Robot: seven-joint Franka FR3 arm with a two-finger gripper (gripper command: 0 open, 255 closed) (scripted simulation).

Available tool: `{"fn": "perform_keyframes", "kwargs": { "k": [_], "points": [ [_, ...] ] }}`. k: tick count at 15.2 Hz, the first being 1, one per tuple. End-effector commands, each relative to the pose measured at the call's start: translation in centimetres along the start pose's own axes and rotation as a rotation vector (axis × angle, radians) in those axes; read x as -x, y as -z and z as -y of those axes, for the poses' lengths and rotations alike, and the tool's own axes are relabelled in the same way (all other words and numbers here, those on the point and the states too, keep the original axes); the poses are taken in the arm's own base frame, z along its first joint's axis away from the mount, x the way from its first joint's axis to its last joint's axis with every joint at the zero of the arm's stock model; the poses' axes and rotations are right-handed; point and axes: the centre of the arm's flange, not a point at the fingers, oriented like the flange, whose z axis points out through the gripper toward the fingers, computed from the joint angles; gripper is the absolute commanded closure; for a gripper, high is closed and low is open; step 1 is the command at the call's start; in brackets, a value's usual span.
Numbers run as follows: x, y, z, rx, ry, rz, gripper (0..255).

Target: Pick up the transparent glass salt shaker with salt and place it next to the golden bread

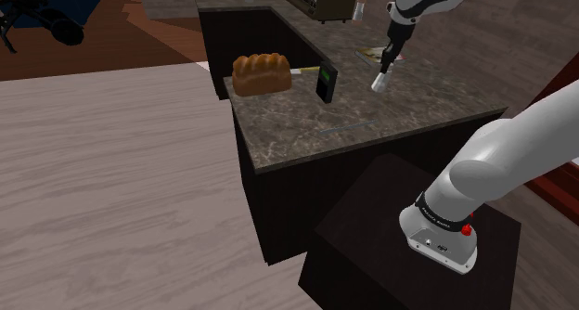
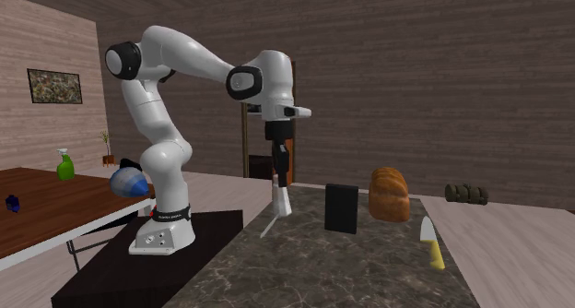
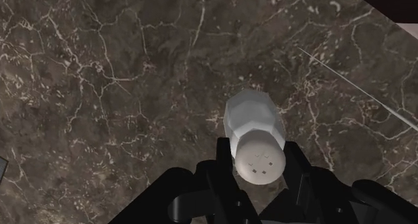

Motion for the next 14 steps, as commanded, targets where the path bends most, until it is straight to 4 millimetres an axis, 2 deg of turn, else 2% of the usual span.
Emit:
{"fn": "perform_keyframes", "kwargs": {
  "k": [1,14],
  "points": [
    [0.0,1.0,-0.1,0.0,0.0,0.0,255],
    [-0.2,7.9,-0.8,0.0,0.0,0.0,255]
  ]
}}
